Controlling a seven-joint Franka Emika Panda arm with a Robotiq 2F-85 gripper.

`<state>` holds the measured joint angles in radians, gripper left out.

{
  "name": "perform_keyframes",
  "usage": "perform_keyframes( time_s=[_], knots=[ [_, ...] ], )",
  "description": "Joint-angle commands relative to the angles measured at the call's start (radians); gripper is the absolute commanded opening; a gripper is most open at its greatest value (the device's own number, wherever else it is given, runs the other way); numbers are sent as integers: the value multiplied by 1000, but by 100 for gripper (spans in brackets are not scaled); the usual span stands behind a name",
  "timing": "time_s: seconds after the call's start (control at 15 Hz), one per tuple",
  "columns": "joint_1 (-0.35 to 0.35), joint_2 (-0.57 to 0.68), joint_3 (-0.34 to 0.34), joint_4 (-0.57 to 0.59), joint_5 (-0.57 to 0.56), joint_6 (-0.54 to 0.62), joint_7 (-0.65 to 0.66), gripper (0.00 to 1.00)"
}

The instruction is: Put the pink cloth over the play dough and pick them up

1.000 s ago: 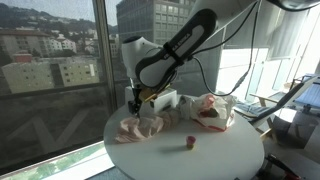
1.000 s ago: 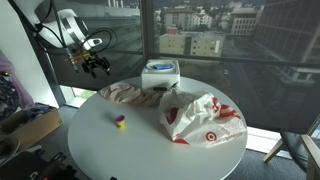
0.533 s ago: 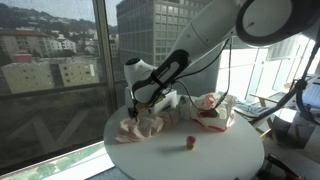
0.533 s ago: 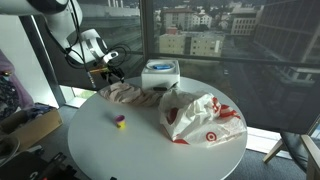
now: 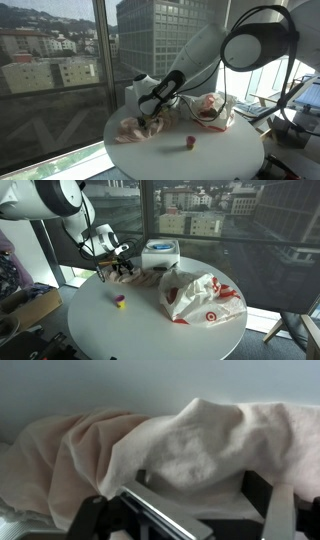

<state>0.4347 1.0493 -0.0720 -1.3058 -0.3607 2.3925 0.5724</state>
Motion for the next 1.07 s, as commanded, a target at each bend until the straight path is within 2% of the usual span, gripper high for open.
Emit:
perform_keyframes(
  time_s=[0.0, 0.13, 0.2, 0.47, 0.6, 0.8, 1.0],
  knots=[
    [6, 50, -5, 64, 42, -22, -34, 73],
    [13, 43, -9, 50, 44, -24, -41, 63],
    [14, 27, -8, 30, 48, -30, -45, 53],
    [22, -29, -19, -38, 45, -77, -34, 25],
    [28, -60, -28, -73, 42, -138, -13, 8],
    [42, -155, -39, -176, 26, -239, 20, 1],
    [44, -292, -26, -294, 22, -327, 47, 5]
  ],
)
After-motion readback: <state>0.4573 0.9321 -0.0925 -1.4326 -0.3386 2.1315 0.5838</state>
